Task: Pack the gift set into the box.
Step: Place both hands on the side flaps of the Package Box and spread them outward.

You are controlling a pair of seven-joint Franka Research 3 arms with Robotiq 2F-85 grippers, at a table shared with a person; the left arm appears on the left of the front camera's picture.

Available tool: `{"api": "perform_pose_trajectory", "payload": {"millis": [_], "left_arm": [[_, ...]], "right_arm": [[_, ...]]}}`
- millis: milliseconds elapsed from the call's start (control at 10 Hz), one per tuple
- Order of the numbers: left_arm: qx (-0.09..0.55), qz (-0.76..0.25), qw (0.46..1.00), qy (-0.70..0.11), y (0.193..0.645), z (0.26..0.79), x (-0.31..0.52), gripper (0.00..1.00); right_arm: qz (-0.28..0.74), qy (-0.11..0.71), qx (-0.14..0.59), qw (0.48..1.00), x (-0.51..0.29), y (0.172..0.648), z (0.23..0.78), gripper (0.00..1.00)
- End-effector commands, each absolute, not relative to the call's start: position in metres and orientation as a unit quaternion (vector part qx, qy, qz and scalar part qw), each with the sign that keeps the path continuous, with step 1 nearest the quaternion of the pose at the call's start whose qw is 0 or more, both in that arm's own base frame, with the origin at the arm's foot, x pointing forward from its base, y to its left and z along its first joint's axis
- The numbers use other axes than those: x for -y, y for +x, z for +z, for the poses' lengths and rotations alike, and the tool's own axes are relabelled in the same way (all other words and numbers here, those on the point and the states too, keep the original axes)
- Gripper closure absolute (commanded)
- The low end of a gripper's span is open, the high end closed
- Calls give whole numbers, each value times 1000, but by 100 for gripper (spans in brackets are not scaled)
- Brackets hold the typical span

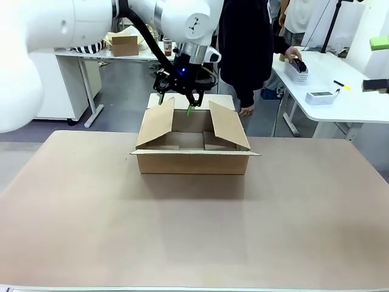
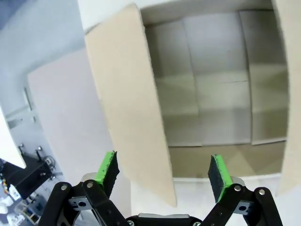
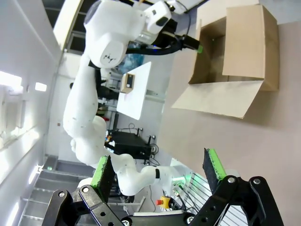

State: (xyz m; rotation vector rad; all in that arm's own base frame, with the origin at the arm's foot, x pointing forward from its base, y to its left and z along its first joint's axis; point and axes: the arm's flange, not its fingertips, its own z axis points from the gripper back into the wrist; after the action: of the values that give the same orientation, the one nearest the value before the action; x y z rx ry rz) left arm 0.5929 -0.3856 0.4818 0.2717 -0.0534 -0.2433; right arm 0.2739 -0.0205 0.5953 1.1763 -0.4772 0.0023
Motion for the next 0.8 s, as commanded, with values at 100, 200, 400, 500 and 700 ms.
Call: {"api": "perform_pose_trajectory", "payload": {"millis": [100, 200, 400, 500, 700], "left_arm": [[0, -114, 975, 193, 605, 463, 384, 0], [3, -110, 974, 199, 604, 454, 376, 0], [6, -104, 976, 192, 603, 437, 366, 0], [-1, -99, 976, 192, 603, 431, 364, 0], [3, -73, 975, 210, 604, 437, 349, 0]], "right_arm": [[12, 557, 234, 797, 19, 277, 596, 0], [12, 557, 234, 797, 19, 277, 596, 0], [12, 557, 234, 797, 19, 277, 596, 0], [12, 557, 234, 797, 19, 277, 596, 0], [12, 557, 234, 797, 19, 277, 596, 0]]}}
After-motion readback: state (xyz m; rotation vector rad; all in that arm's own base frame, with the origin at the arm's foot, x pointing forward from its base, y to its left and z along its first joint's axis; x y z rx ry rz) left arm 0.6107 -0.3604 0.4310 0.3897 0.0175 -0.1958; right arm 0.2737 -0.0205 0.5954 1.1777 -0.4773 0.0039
